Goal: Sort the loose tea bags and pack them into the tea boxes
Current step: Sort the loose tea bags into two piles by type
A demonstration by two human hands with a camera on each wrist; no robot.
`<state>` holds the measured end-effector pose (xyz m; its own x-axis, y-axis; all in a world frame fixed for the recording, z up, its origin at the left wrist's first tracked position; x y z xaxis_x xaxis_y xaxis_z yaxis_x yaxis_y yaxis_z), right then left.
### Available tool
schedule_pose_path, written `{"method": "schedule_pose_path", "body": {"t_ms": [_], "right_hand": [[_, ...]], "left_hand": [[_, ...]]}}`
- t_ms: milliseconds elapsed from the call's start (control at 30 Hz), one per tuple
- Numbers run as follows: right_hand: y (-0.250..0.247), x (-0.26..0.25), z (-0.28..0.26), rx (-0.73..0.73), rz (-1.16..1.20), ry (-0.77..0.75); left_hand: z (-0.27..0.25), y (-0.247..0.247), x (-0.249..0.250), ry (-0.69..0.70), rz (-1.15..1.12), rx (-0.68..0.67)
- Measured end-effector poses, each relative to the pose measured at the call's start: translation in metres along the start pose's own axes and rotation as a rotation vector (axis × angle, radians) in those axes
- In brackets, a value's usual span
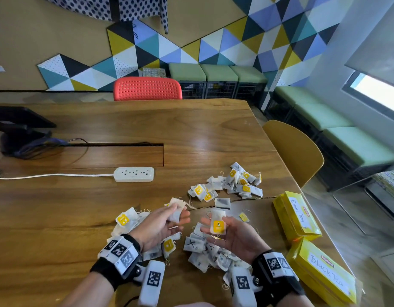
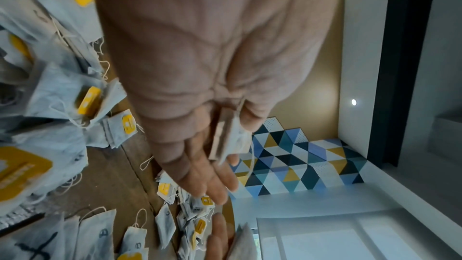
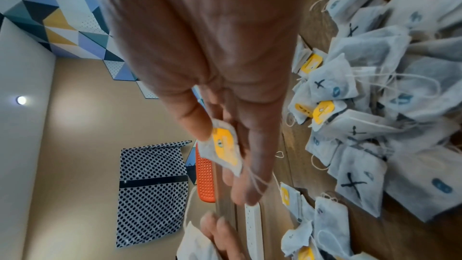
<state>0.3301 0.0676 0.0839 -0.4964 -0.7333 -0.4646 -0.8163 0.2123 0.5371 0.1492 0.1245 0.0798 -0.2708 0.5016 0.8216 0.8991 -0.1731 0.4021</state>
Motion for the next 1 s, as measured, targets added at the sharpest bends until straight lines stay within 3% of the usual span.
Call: {"method": "schedule_pose_path", "body": {"t_ms": [167,233,367,467,567,667,733,867,933,1000], "right_hand": [[0.005,-0.006,-0.001,-0.053,0.036,-0.104],[0.008,-0.01,-0.002,-0.011,-0.003,-0.17],[0.021,-0.029,-0.009,0.206,-0.379,-0.46],[0.036,-0.041,-0.014,0.254,-0.566,-0.7],[0.044,-0.044,-0.019,0.306,-0.731,-0.93],[0.042,-0.042,-0.019,0.446,-0.92,-1.055],[0.04,-0.041,-0.018,0.477,-0.906,-1.044],[0.027,-0.041,-0.013,0.492,-0.762,-0.878],[0.016,-0.035,0.001,0.505,-0.842,-0.736],[0.005,-0.026,0.021,0.524,-1.067,-0.583]], "left_hand": [[-0.008,0.002,0.008,-0.074,-0.121,-0.073],[-0.011,0.003,0.012,-0.088,-0.129,-0.083],[-0.013,0.006,0.009,-0.114,-0.022,-0.126],[-0.012,0.013,0.006,-0.114,0.041,-0.173],[-0.01,0.018,0.007,-0.063,0.068,-0.211],[-0.01,0.023,0.009,-0.001,0.124,-0.275],[-0.011,0.024,0.01,0.03,0.182,-0.282],[-0.008,0.024,0.013,0.08,0.237,-0.307],[-0.006,0.019,0.012,0.089,0.248,-0.281],[-0.005,0.011,0.01,0.082,0.227,-0.24]]}}
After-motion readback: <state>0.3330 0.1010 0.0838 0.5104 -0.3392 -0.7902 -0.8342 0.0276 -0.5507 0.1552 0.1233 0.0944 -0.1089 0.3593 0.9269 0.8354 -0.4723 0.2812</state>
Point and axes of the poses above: each hand's wrist, its own z-axis towards the middle knuckle, its own y-axis out of the palm, x = y × z, the point moved 6 cm from there along z, towards the middle knuckle, and after that the axes turned 11 degrees about y, right-handed, at the moved point
